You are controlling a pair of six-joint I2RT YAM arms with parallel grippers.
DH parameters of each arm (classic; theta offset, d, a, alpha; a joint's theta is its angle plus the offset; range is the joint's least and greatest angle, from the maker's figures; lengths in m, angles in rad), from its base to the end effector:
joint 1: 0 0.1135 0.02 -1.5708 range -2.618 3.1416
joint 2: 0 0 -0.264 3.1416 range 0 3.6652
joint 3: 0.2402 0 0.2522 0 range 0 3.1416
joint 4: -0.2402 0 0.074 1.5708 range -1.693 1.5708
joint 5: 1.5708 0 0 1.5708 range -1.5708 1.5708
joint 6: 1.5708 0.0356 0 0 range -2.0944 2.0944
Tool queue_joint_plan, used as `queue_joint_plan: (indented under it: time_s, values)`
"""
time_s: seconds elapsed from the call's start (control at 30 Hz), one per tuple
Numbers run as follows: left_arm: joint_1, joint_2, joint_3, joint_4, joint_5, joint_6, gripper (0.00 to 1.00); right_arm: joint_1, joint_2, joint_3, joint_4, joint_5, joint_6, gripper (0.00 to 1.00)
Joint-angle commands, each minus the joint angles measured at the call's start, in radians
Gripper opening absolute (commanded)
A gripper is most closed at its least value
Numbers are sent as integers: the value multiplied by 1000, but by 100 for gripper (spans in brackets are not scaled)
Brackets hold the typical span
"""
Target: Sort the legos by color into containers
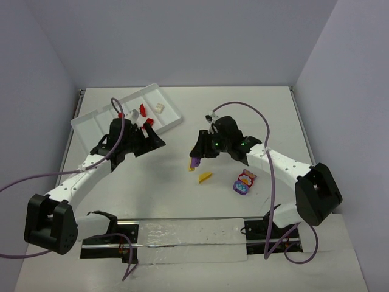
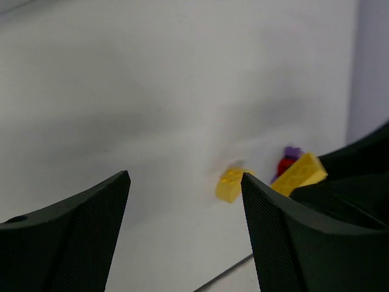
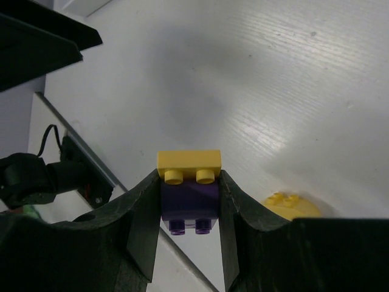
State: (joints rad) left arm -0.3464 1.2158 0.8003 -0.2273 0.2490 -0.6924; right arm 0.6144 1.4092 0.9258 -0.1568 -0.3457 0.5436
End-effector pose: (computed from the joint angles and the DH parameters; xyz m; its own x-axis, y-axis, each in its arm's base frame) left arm 0.2448 -0.0977 0.2520 -0.7625 -0.3825 -0.5218 0.0361 0.7800 -0.6247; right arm 0.2451 0.1877 0.2491 -0.8131 0.0219 -0.5817 -0.4018 0.7020 0.5880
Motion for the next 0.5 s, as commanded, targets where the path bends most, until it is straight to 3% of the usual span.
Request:
queue_joint_plan:
  time_s: [0.0,0.13,0.23,0.47]
  values:
    - [-3,-93,-109,370,262,-115,81,-38,-40,-63,284,-210,102,0]
    - [-5,-87,-181,638,448,-217,82,-141,-94,-224,636,-422,282,0]
    - [-6,-60,-226,828,557,-296,84,-199,-91,-268,770,-516,365,0]
    - [-37,-40,-221,853,660,-259,86,-210,-96,-262,854,-588,428,0]
